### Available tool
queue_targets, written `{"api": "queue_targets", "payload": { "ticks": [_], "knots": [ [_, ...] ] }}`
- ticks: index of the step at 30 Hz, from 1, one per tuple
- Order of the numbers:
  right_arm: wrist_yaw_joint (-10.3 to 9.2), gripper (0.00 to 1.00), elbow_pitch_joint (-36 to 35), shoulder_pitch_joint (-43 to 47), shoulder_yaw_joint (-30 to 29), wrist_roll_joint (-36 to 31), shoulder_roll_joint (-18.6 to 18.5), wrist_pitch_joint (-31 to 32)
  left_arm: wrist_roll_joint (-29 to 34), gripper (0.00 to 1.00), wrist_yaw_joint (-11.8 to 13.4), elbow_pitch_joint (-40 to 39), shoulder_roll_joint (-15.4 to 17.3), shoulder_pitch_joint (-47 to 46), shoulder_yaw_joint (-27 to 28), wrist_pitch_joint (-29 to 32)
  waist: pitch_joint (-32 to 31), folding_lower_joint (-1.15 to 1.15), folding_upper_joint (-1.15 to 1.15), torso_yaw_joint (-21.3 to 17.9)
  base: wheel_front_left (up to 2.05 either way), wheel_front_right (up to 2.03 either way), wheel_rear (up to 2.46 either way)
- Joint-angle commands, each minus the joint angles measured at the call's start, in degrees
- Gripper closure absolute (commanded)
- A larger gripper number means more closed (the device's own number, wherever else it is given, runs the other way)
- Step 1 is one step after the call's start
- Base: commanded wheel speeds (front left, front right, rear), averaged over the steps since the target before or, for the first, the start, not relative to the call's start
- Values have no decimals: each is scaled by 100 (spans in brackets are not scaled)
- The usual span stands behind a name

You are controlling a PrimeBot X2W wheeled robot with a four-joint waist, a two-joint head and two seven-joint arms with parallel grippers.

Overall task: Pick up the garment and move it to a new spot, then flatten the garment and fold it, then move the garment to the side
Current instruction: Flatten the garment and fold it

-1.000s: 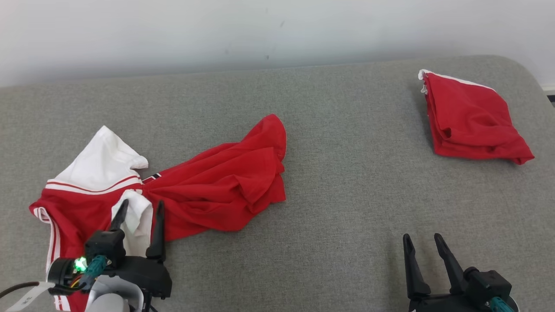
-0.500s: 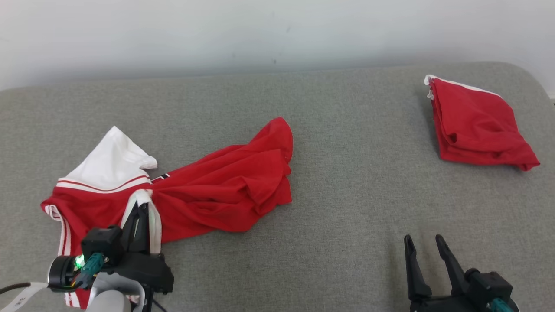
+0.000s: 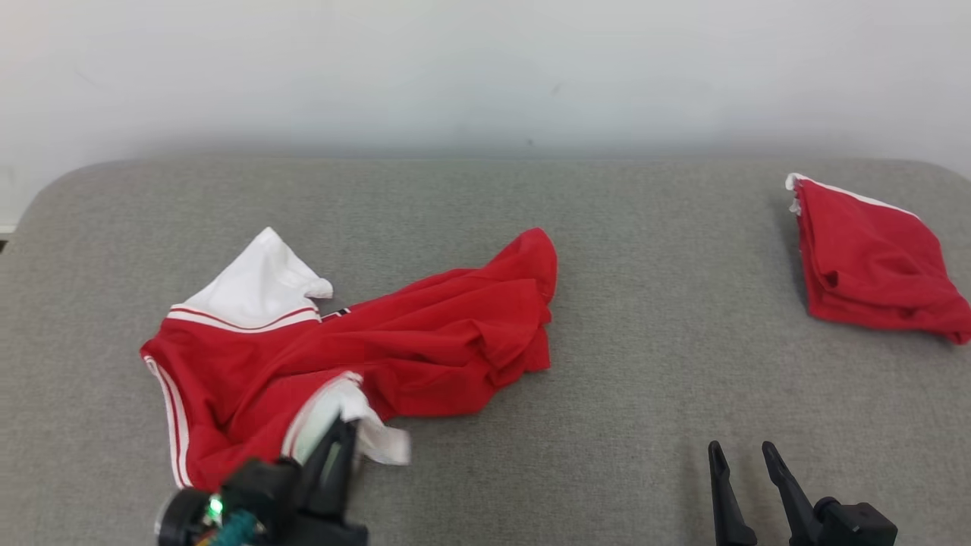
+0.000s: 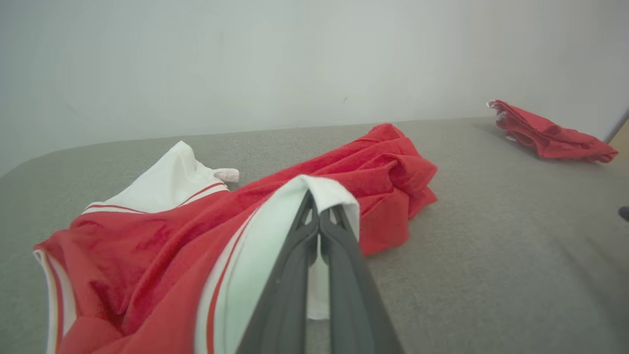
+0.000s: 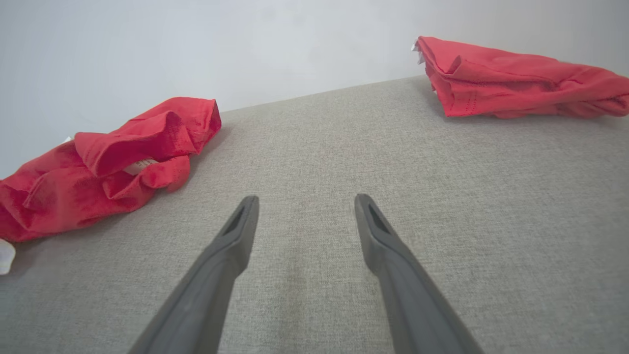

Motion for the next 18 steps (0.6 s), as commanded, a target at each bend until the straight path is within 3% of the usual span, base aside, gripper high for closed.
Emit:
{"api": "queue_targets", "payload": {
  "ticks": [1,6,16,17,18],
  "knots": [
    [-11,0,-21,98,-2,-9,-3,-4,-19,100,-35,-217,-1,181,-117,123,-69,0,0,117,0,0,0],
    [-11,0,-12,83,-3,-76,-4,-4,-256,100,-92,-603,-50,715,-650,645,-105,0,0,205,0,0,0],
    [-11,0,17,69,20,-154,-3,-4,-680,100,-138,463,-263,810,-1344,564,-179,0,0,215,0,0,0],
    [-11,0,17,79,26,-156,-2,-4,-616,89,-141,595,-248,760,-1374,467,-189,0,0,211,0,0,0],
    [-11,0,15,89,27,-157,-2,-4,-557,5,-139,677,-244,702,-1382,329,-199,0,0,209,0,0,0]
  ]
}}
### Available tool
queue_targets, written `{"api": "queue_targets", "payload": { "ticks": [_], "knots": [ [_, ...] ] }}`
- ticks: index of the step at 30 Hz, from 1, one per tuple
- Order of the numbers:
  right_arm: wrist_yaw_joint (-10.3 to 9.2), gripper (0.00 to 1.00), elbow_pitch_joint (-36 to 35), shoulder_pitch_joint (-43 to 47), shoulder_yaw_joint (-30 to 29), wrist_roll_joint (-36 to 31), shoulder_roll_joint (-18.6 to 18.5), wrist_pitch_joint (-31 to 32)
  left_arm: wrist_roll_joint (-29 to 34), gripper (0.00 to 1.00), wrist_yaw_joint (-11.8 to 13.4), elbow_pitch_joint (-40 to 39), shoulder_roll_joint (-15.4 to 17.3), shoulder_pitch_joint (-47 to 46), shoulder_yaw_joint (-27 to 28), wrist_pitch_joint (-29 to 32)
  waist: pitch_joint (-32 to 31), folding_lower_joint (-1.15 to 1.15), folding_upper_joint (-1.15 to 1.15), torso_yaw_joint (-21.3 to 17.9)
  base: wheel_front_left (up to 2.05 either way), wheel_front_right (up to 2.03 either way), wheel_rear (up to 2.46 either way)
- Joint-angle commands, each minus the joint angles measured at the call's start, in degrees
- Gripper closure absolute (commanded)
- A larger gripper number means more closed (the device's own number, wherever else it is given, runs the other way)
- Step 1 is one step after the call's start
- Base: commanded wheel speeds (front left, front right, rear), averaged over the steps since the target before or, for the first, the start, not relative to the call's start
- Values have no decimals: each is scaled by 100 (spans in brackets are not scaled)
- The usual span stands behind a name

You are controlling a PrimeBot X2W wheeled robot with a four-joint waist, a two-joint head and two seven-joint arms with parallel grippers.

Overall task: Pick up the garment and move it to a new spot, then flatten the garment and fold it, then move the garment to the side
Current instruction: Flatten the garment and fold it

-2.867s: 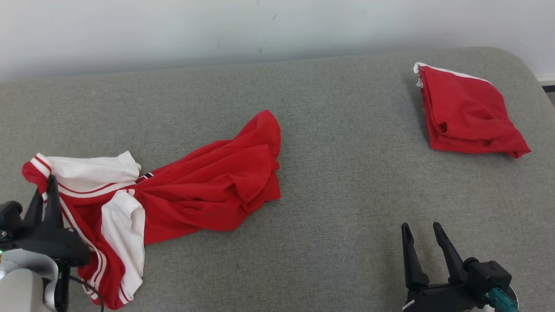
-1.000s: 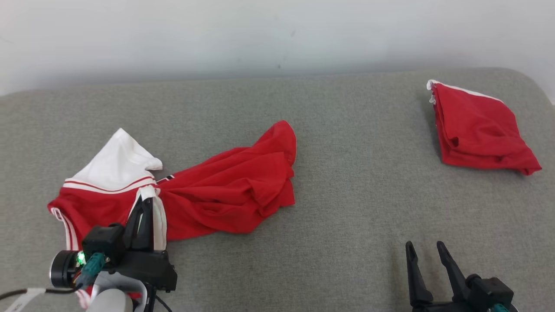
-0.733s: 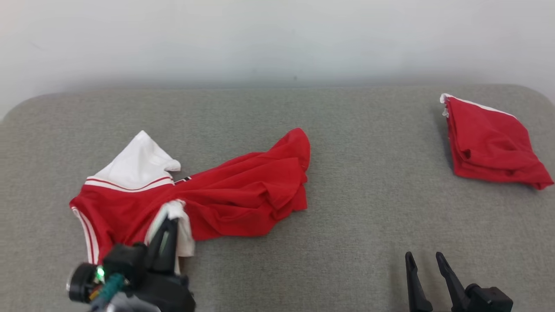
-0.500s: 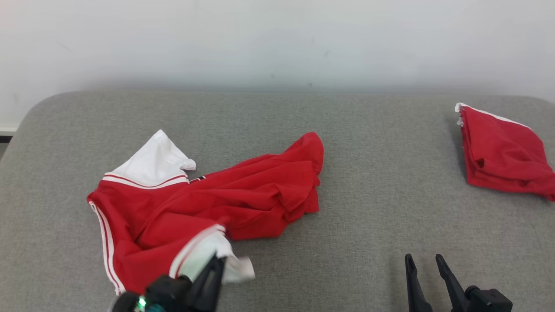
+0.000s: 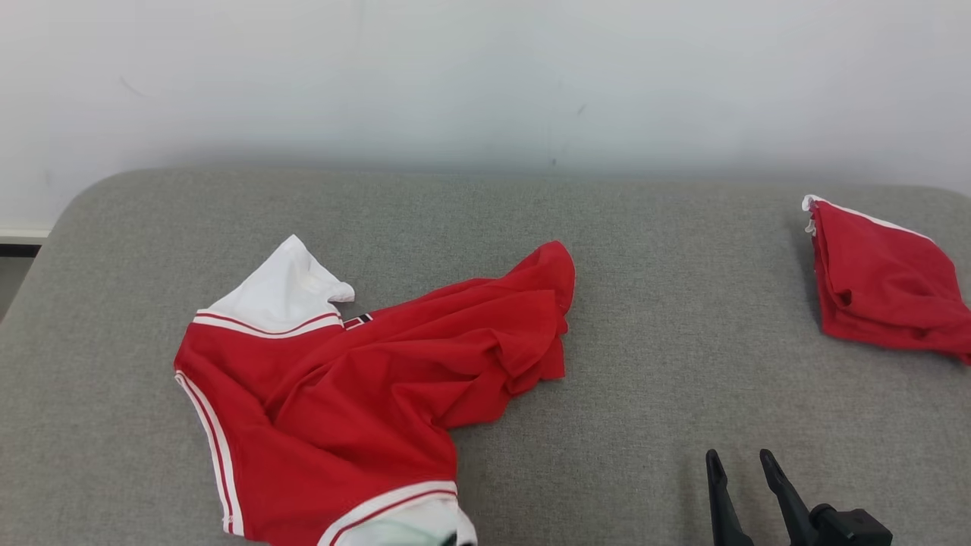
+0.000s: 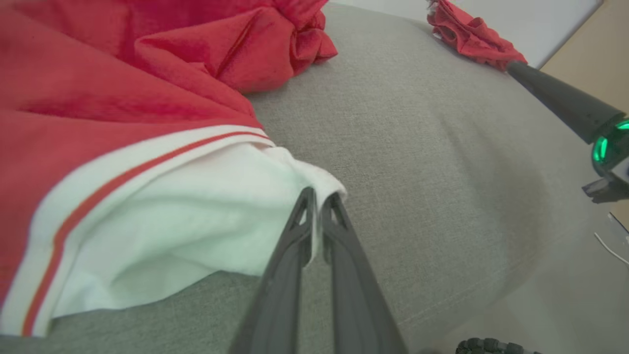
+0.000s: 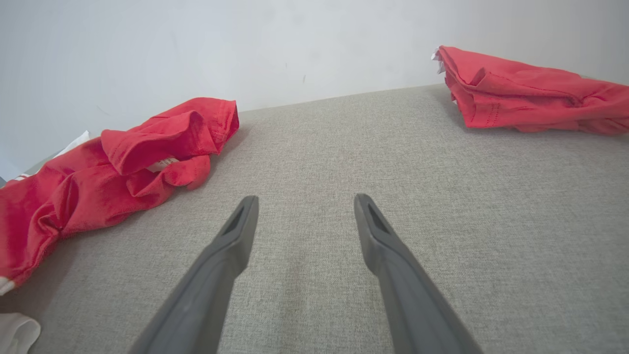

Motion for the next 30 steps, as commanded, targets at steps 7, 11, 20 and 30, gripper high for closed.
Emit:
{"api": "queue_targets", "payload": {
  "ticks": [7,11,20,30],
  "knots": [
    [-11,0,-42,122,-31,-25,-1,-5,-84,0,96,-31,-90,-239,337,-987,-80,0,0,58,0,0,0],
    [-11,0,-52,103,-28,-7,-1,-5,-101,0,245,-238,3,-282,639,-1341,-69,0,0,118,0,0,0],
    [-11,0,-71,0,-24,8,-2,-5,287,0,663,-418,158,-180,1423,-1666,-42,0,0,128,0,0,0],
    [-11,0,-80,-16,-13,25,-1,-5,723,0,456,-489,-244,306,2676,-1667,-77,0,0,219,0,0,0]
  ]
}}
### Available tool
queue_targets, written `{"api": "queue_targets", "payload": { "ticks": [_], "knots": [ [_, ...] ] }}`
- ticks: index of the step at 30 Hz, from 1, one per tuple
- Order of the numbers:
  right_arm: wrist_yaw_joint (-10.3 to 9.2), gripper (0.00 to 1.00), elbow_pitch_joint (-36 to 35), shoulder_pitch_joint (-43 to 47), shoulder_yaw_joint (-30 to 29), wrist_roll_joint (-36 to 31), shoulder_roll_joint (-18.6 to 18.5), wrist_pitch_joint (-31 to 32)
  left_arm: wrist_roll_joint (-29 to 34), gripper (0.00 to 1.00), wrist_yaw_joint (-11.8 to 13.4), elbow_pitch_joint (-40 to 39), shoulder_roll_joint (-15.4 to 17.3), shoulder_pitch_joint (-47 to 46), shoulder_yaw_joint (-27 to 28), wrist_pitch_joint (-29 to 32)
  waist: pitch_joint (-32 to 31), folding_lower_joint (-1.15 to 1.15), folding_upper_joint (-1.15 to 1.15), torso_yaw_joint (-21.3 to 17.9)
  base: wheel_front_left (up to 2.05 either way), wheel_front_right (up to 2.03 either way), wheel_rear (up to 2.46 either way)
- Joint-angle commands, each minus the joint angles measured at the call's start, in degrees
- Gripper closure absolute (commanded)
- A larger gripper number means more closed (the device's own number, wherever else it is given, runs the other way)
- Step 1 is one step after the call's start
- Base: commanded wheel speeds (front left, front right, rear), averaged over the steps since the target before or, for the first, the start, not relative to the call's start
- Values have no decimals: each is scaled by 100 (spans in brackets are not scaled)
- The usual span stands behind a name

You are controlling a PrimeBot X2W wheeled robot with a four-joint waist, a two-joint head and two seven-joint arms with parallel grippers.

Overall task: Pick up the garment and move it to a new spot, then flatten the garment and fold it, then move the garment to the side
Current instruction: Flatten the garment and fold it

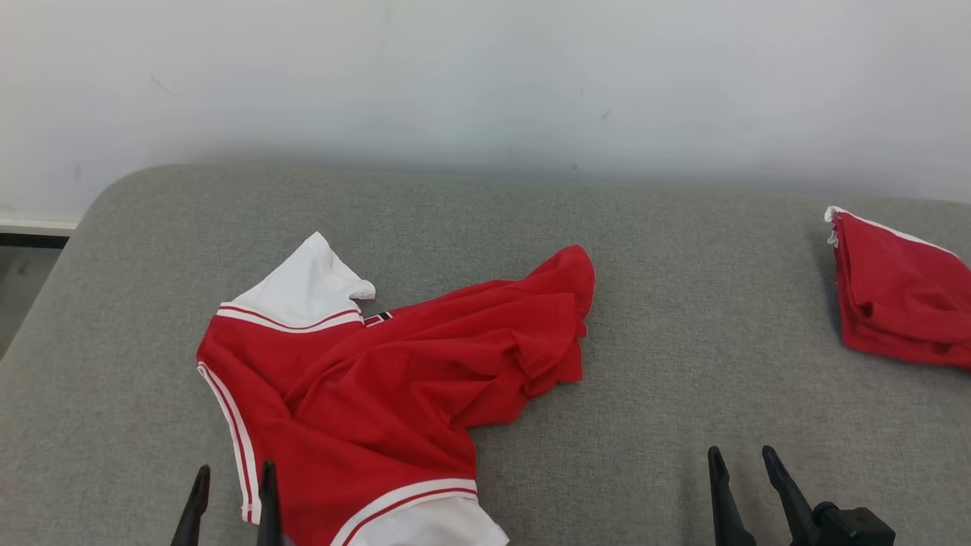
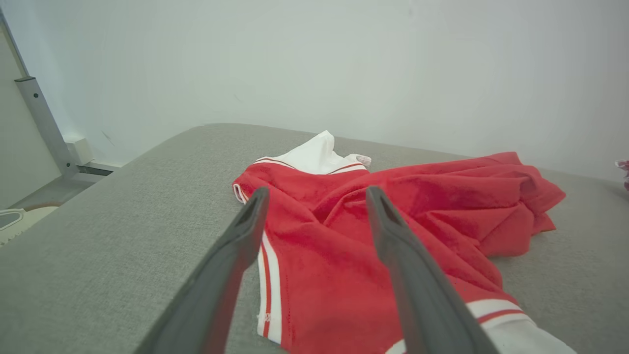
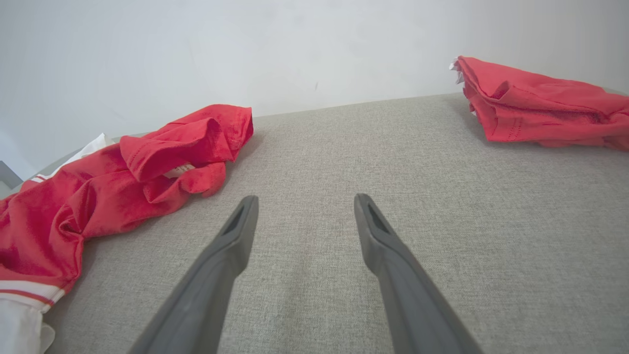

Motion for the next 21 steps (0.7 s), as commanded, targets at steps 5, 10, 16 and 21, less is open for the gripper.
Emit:
{"api": "queue_targets", "payload": {
  "ticks": [5,10,16,21],
  "knots": [
    [-11,0,-21,-59,116,99,2,-5,134,0,-193,117,-139,89,334,-24,-57,0,0,75,0,0,0],
    [-11,0,61,-349,418,209,0,-5,171,0,-286,184,-171,-34,393,-24,-43,0,0,155,0,0,0],
    [-11,0,1025,-1250,970,980,9,-4,104,0,-314,218,-183,-150,230,-23,12,0,0,366,0,0,0],
    [-11,0,1839,-2035,1362,1267,-2,-4,22,0,-255,245,-182,-261,58,-24,104,0,0,617,0,0,0]
  ]
}}
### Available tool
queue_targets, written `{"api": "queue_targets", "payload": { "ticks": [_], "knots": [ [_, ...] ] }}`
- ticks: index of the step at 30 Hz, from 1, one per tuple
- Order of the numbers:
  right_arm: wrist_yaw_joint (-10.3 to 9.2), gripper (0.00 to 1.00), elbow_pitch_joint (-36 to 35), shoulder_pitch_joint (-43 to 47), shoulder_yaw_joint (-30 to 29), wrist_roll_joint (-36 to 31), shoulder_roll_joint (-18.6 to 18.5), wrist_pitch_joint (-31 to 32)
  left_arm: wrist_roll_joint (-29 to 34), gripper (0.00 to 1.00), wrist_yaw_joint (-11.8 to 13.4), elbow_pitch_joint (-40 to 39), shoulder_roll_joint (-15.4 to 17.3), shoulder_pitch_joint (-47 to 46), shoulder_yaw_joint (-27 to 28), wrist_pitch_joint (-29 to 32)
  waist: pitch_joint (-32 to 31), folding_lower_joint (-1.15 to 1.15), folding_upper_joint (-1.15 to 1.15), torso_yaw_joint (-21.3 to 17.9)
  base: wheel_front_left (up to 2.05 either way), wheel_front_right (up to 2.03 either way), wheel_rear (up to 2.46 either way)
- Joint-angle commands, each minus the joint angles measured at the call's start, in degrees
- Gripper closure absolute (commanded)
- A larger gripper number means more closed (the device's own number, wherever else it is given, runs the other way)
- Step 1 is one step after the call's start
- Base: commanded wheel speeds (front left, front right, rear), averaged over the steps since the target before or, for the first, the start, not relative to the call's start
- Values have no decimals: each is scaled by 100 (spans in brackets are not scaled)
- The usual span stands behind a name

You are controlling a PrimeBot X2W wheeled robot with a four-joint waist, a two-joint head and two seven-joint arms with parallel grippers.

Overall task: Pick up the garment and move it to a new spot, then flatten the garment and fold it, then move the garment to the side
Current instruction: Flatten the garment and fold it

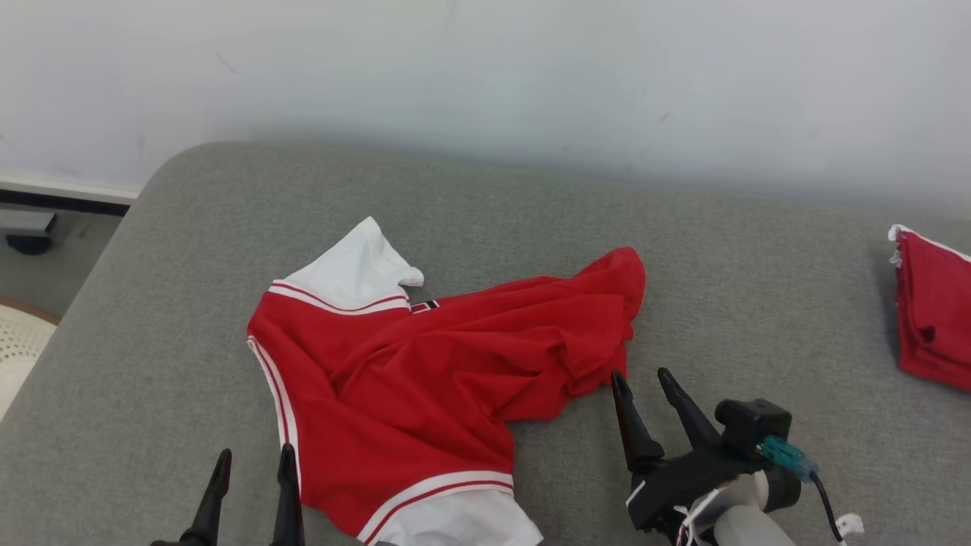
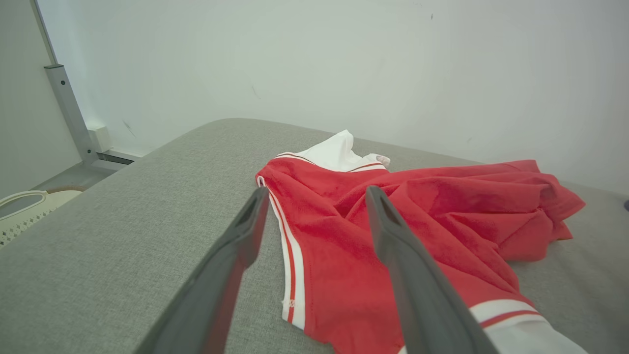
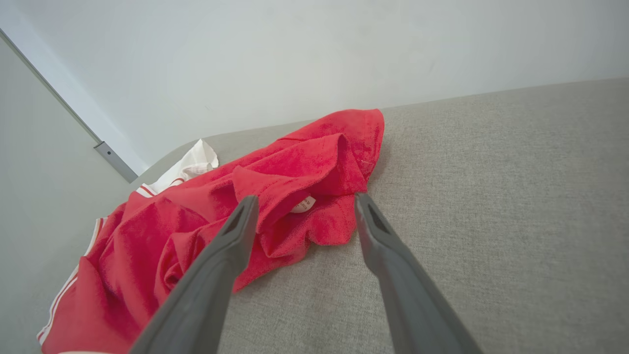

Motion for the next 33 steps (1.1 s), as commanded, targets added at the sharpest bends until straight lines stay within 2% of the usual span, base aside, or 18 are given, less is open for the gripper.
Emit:
{"api": "queue_targets", "payload": {
  "ticks": [1,11,12,13,18,22,27,33],
  "knots": [
    [-11,0,154,-142,73,54,-6,-4,-40,0,25,12,-7,-60,-28,-22,82,0,0,170,0,0,0],
    [-11,0,1380,-979,386,689,-6,-4,-124,0,12,98,-8,-228,-220,-23,254,0,0,711,0,0,0],
    [-11,67,1481,-1062,405,673,-6,-4,-117,0,15,106,-7,-249,-235,-23,267,0,0,749,0,0,0],
    [-11,100,1500,-1132,359,662,-7,-5,-109,0,22,125,-7,-262,-264,-23,279,0,0,790,0,0,0],
    [-11,100,1407,-1053,178,459,-6,-4,-146,0,82,129,-6,-164,-274,-23,214,0,0,798,0,0,0],
    [-11,100,980,-700,87,272,-33,-4,-139,0,85,182,-7,-53,-231,-23,42,0,0,648,0,0,0],
    [-11,100,111,40,270,87,-347,-4,-166,0,63,242,-7,58,-154,-23,-148,0,0,338,0,0,0],
    [-11,100,-628,710,445,171,-736,-4,-219,0,74,282,-6,151,-73,-23,-227,0,0,4,0,0,0]
  ]
}}
